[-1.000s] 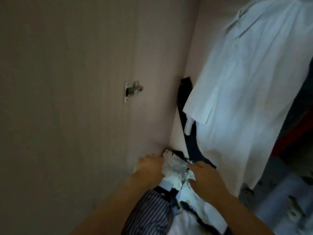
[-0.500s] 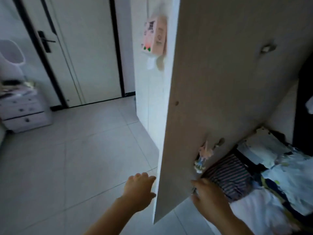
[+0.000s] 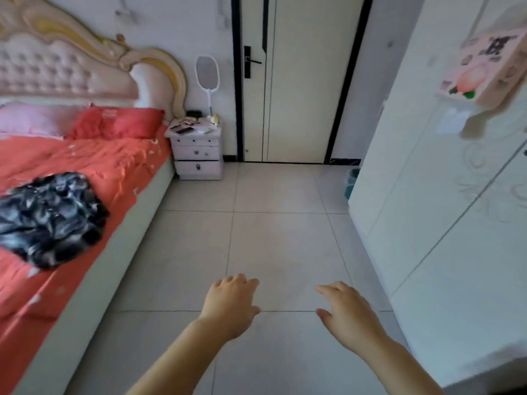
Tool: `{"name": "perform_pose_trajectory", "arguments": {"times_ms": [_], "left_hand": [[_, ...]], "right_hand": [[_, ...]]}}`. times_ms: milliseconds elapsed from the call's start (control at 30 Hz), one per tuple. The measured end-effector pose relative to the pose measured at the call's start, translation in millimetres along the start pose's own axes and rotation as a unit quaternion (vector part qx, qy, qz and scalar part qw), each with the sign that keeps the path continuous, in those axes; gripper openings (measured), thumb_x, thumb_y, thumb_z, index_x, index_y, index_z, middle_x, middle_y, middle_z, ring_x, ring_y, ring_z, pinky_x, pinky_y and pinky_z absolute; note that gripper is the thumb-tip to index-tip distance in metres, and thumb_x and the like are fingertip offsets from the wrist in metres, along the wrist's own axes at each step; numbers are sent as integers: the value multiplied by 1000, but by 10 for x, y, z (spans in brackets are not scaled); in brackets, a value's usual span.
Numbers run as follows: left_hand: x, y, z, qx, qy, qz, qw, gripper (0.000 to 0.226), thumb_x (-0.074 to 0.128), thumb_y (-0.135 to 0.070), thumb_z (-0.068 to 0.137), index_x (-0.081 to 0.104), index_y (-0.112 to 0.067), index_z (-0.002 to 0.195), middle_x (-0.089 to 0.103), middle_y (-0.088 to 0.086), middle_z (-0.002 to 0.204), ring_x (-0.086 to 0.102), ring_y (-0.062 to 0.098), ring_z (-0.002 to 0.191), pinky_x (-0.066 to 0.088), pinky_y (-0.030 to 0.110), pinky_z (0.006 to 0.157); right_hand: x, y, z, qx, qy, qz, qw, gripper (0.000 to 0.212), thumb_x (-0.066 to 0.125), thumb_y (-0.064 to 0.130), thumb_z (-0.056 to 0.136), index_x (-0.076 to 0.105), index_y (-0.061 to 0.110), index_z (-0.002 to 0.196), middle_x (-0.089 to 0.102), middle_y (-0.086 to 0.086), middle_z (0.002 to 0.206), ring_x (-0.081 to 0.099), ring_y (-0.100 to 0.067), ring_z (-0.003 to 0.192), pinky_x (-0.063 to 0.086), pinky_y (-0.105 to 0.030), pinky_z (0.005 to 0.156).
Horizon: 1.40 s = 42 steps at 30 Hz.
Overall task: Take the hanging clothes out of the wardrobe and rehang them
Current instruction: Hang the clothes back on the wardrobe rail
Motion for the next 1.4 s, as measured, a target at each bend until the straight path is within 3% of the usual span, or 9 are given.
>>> {"name": "perform_pose_trajectory", "arguments": {"times_ms": [467, 867, 1233, 1400], "left_hand": [[-384, 2330, 421, -218, -54, -68, 972, 59, 48, -44, 93, 24, -30, 145, 37, -5, 142, 34, 18, 132, 27, 33, 107], [-977, 3810, 1006, -399, -98, -85, 908, 54, 48, -42, 93, 31, -28, 142, 40, -5, 140, 37, 18, 129, 29, 31, 105], [-1115, 5753, 1274, -477, -101, -116, 865, 54, 48, -41, 91, 31, -28, 141, 40, -3, 138, 39, 21, 127, 32, 32, 100], [-1390, 6755, 1378, -472, -104, -130, 866, 52, 49, -41, 92, 33, -27, 139, 44, -2, 133, 41, 22, 123, 32, 35, 100]], "right_hand": [[330, 1919, 2198, -199, 77, -22, 977, 50, 48, 35, 94, 35, 27, 142, 42, 2, 137, 40, -16, 127, 31, -23, 102], [355, 3379, 4159, -349, 119, -38, 929, 50, 47, 35, 95, 34, 27, 142, 41, 2, 138, 39, -16, 127, 33, -24, 101], [868, 5227, 5405, -406, 149, -46, 901, 50, 49, 33, 93, 36, 25, 141, 42, 2, 136, 38, -16, 127, 32, -27, 104], [993, 6218, 5898, -410, 158, -52, 897, 50, 50, 31, 93, 37, 24, 141, 41, 1, 137, 36, -18, 129, 30, -30, 108]]}}
Point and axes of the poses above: each hand's wrist, its own z-axis towards the middle knuckle, its own x-axis out of the palm, y = z × x, the point moved 6 cm from there along z, towards the middle knuckle
